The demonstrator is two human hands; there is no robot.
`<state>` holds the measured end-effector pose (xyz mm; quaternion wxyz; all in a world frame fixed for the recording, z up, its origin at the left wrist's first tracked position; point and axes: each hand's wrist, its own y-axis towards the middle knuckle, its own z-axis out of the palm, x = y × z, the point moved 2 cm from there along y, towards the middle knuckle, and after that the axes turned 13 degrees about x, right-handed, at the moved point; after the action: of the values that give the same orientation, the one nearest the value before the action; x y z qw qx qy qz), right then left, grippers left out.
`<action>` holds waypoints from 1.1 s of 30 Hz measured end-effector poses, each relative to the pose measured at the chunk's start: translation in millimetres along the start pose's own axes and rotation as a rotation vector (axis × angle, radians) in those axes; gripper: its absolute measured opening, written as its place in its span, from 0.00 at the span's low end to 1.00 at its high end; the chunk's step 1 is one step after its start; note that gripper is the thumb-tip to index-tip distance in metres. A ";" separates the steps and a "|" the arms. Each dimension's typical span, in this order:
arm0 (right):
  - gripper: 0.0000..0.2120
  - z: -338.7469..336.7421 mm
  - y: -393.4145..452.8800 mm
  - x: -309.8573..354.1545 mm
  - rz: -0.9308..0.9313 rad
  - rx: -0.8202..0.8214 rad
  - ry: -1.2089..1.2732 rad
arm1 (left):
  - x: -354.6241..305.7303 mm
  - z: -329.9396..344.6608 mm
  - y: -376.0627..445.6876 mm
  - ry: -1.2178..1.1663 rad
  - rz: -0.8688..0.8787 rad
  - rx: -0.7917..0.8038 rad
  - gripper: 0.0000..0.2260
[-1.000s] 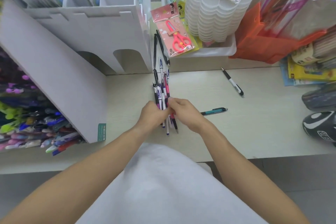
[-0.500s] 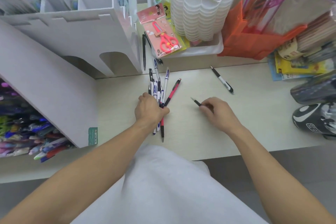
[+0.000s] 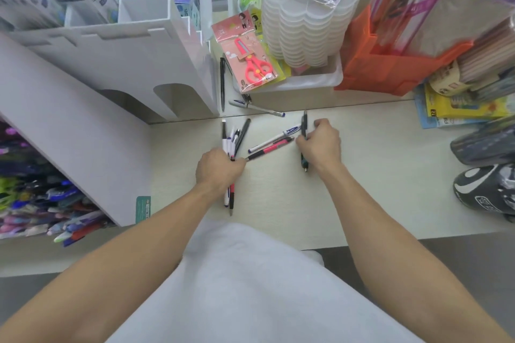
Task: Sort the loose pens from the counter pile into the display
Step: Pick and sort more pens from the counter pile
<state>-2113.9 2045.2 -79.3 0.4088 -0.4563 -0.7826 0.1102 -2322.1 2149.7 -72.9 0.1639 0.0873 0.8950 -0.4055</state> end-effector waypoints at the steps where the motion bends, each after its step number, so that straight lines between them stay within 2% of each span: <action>1: 0.15 6.6 -4.9 1.9 -0.003 0.027 0.005 | 5.8 -2.7 0.6 -0.101 -0.009 0.026 0.13; 3: 0.08 20.8 -13.7 3.9 -0.008 0.076 0.054 | 18.4 -8.8 0.9 -0.300 -0.033 0.079 0.11; 6: 0.11 36.1 -17.1 9.3 -0.025 0.052 0.101 | 33.6 -18.6 -0.4 -0.439 -0.032 0.077 0.11; 9: 0.18 43.2 -12.9 20.3 -0.045 0.004 0.099 | 32.8 -32.0 4.3 -0.320 0.115 -0.082 0.11; 11: 0.19 49.5 -11.1 29.5 -0.051 0.017 0.077 | 24.0 -36.4 10.1 -0.218 0.236 -0.107 0.10; 14: 0.18 60.3 -16.2 39.6 -0.061 0.008 0.088 | 5.7 -30.2 21.3 -0.094 0.349 -0.034 0.09; 18: 0.18 76.2 -26.7 48.9 0.019 0.018 0.360 | -5.0 -18.5 26.6 -0.195 0.374 0.111 0.09; 20: 0.14 86.5 -32.1 49.0 0.050 0.063 0.441 | -4.0 -12.4 22.2 -0.311 0.367 0.199 0.08; 22: 0.13 96.0 -39.9 44.3 0.059 0.117 0.509 | 2.2 -8.7 16.9 -0.398 0.327 0.222 0.07; 25: 0.13 110.4 -55.4 36.5 0.028 0.236 0.552 | 19.8 -6.9 11.5 -0.477 0.268 0.218 0.07; 28: 0.08 122.8 -72.4 39.4 -0.035 0.351 0.596 | 38.1 -8.8 6.1 -0.539 0.191 0.302 0.10; 30: 0.12 125.4 -77.9 47.0 -0.067 0.456 0.623 | 46.9 -11.5 1.9 -0.603 0.138 0.349 0.12; 33: 0.15 119.5 -80.4 61.5 -0.131 0.646 0.601 | 53.4 -19.2 -2.4 -0.753 0.086 0.336 0.10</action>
<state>-2267.9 2073.6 -78.9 0.7457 -0.2664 -0.5818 0.1856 -2376.8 2163.8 -78.8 0.4800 -0.0043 0.6895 -0.5424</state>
